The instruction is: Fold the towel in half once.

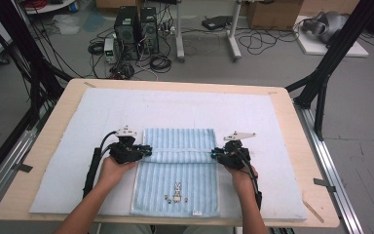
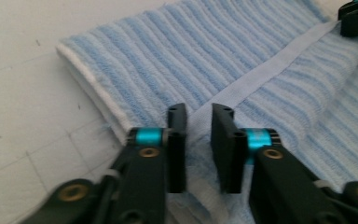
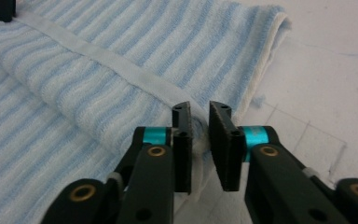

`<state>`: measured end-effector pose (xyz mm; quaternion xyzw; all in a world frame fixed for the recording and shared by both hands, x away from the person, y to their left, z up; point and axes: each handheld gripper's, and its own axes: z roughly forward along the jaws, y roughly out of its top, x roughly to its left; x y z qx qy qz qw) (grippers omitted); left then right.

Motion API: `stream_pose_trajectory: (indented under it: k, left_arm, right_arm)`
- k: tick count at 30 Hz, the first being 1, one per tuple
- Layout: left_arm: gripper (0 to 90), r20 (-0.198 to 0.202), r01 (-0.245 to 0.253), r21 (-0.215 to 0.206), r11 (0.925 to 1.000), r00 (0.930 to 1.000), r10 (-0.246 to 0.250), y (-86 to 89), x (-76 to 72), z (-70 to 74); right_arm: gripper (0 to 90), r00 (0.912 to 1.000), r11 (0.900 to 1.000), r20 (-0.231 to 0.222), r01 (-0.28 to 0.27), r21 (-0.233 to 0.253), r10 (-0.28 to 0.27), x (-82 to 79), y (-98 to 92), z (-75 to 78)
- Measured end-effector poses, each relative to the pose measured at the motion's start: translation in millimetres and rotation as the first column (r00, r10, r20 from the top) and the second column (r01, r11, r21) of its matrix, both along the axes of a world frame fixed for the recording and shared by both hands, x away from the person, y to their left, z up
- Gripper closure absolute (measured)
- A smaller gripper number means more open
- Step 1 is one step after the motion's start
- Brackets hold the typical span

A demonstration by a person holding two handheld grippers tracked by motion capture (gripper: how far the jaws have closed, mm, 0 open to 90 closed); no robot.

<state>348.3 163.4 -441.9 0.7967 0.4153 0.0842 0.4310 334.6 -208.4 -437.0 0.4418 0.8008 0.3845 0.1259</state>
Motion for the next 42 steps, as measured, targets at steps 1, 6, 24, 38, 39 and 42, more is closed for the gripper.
stream_pose_trajectory:
  k: [1, 6, 24, 38, 39, 42]
  left_arm:
    - [88.4, -0.002, -0.003, -0.007, 1.0000, 1.0000, 0.003, 0.4, -0.2, 0.2]
    - [89.1, 0.011, -0.013, -0.045, 0.9989, 0.9999, 0.013, 6.8, -6.7, -1.2]
    - [89.1, 0.058, 0.068, -0.162, 0.9845, 0.9965, -0.059, 28.1, -58.7, 13.1]
    - [60.4, 0.081, 0.012, -0.268, 0.9633, 0.9967, 0.010, 49.5, -85.7, 10.1]
    - [59.9, 0.079, 0.009, -0.257, 0.9663, 0.9968, 0.012, 49.3, -85.4, 9.5]
    - [59.8, 0.081, 0.015, -0.237, 0.9715, 0.9967, 0.004, 46.2, -84.6, 7.9]
  right_arm:
    - [83.1, 1.0000, 1.000, 0.005, -0.001, -0.002, 0.001, -0.9, 0.4, 0.3]
    - [83.5, 0.9989, 1.000, 0.047, 0.001, 0.010, -0.002, -8.0, 1.0, 4.4]
    - [83.2, 0.9851, 0.996, 0.153, -0.085, 0.038, 0.079, -73.7, -4.2, 7.2]
    - [67.0, 0.9833, 0.996, 0.178, -0.053, 0.075, 0.039, -104.3, -14.2, 3.8]
    - [67.0, 0.9832, 0.997, 0.181, -0.040, 0.067, 0.027, -105.0, -15.3, 4.4]
    - [67.0, 0.9840, 0.998, 0.178, -0.013, 0.065, 0.001, -106.4, -16.1, 4.5]
